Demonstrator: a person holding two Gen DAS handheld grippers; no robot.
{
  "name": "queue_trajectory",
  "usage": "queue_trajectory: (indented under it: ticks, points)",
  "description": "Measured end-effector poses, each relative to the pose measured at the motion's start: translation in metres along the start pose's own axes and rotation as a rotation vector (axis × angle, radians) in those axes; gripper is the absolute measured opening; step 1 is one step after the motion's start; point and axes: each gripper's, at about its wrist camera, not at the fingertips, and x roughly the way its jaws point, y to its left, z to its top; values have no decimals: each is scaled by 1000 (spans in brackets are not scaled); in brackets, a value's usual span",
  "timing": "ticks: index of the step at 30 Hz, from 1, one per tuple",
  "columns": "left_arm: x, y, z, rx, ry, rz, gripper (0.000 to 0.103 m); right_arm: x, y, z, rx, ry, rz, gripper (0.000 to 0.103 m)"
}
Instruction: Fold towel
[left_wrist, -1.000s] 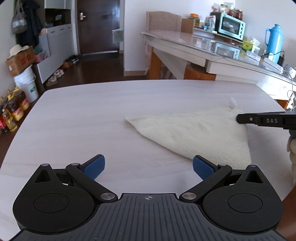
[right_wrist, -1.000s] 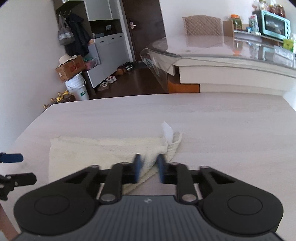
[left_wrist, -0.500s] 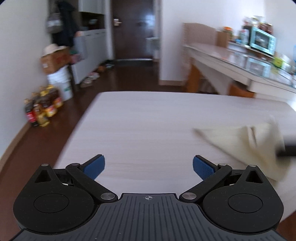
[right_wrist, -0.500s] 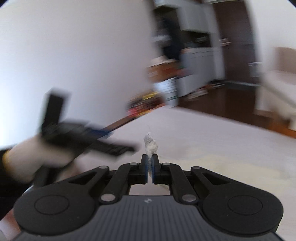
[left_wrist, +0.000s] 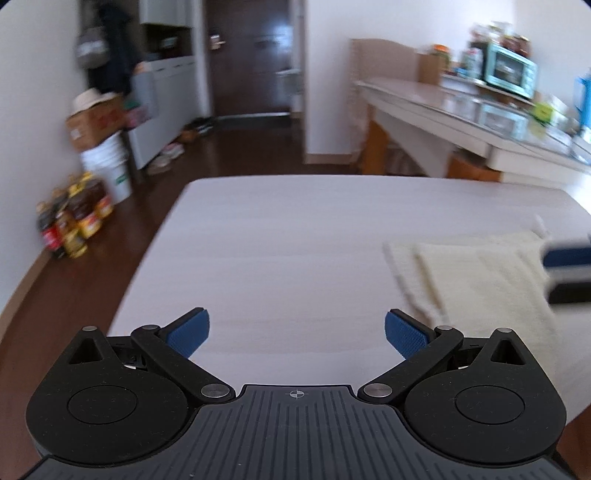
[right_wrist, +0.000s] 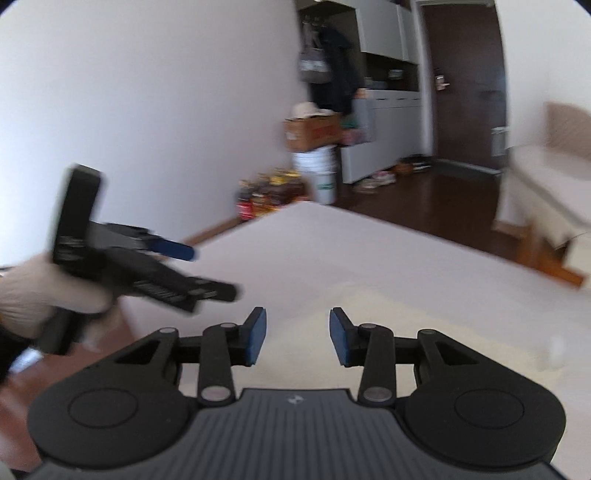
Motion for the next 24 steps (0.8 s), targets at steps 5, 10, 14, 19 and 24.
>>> queue_trajectory:
  ticks: [5,10,14,19,24]
  points:
    - [20,-9,12,60,19,-39,103,41,-26,13,-134,69,-4,41]
    - [44,-9,18,111,68,-94,103,90,-40,27,-284,154,107,39]
    - [57,-6,19,155,93,-116,103,129,-54,41,-351,217,201,39]
    - [67,-1,23,179,99,-148,103,154,-57,40,-410,273,281,39]
    - [71,1,27,199,91,-152,103,154,-54,35,-435,265,334,12]
